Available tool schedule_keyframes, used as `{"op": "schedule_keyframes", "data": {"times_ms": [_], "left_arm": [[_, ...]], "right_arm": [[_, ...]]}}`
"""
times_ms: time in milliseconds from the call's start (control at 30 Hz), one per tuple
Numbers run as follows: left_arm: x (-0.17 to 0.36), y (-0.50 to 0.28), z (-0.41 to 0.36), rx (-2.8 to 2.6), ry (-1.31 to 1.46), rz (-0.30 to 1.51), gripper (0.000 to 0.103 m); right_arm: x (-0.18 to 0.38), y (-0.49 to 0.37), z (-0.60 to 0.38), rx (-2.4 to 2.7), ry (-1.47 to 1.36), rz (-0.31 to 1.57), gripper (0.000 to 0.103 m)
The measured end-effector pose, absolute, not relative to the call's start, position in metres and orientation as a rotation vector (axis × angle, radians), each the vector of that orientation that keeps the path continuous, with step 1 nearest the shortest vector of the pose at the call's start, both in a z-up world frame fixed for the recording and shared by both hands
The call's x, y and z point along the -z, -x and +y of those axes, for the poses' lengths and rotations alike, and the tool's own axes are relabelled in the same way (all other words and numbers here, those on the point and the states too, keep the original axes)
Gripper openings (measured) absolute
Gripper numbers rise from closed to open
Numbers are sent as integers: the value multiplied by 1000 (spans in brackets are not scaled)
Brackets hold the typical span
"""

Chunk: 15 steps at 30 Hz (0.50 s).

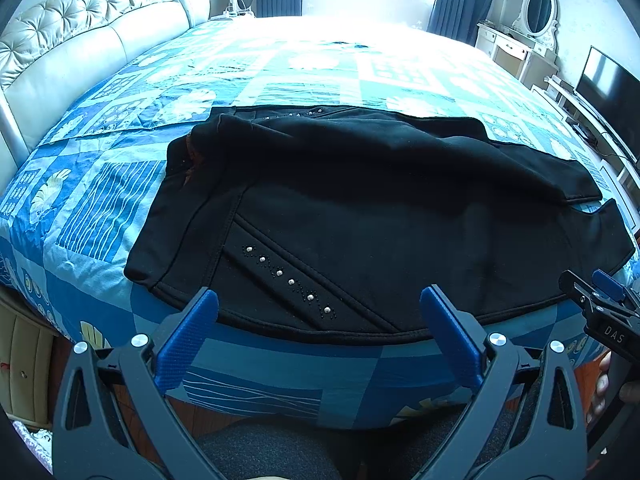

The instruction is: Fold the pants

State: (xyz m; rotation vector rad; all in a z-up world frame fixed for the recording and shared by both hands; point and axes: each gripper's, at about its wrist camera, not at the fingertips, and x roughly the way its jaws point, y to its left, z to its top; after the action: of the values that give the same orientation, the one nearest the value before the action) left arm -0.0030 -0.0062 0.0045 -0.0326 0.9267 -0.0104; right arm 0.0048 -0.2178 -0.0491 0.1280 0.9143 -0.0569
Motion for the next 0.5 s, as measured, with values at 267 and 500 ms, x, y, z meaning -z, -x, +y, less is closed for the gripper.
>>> {"op": "schedule_keyframes", "data": {"times_ms": [267,500], "left_arm": [[-5,3,-6,9,34,925,101],[-6,3,-6,9,32,923,101]], "right_arm": [[49,-4,-217,58,-127,913,99],[49,-4,-216,59,-124,917,99]]}}
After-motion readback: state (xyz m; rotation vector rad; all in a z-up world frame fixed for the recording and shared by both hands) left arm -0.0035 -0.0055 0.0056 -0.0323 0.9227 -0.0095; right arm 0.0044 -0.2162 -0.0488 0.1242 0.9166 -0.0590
